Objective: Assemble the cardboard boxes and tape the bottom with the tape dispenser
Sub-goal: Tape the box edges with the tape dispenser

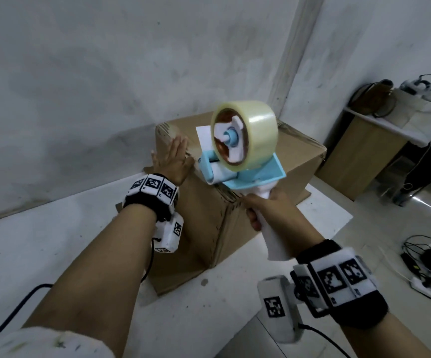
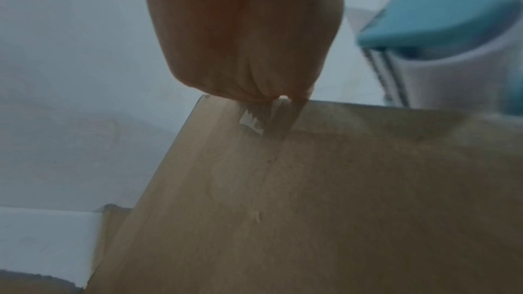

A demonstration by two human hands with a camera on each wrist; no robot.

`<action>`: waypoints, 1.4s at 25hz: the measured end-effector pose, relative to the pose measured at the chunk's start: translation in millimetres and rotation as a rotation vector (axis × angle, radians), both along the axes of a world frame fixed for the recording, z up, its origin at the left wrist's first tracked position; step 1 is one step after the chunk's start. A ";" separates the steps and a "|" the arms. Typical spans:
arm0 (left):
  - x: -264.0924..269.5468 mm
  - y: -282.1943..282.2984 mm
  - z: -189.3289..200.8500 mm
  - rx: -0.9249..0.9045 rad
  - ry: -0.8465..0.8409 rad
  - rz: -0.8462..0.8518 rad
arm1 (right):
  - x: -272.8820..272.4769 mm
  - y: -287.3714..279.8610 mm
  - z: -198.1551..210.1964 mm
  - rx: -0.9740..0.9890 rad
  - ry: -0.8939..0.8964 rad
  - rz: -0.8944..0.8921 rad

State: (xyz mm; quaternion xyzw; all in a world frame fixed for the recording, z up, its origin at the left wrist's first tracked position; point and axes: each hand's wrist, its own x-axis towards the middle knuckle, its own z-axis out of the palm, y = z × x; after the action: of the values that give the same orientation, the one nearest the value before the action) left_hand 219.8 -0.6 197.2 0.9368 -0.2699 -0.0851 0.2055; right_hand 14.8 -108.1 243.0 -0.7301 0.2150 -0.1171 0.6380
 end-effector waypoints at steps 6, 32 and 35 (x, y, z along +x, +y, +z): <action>0.1 -7.0 -2.4 -0.101 0.041 0.021 | -82.9 -8.5 -1.4 0.049 0.065 -0.027; -118.8 -36.4 12.9 0.053 -0.404 0.062 | -107.4 -17.6 -55.1 0.110 0.008 0.001; -122.3 -25.4 1.4 0.051 -0.153 0.005 | -107.2 -17.5 -61.9 0.183 0.017 0.007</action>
State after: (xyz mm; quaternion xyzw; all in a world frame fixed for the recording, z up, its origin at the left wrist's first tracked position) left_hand 97.5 -25.9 198.6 0.9461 -0.2804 -0.0199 0.1607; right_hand -92.4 -125.5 181.1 -0.6705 0.2276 -0.0882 0.7006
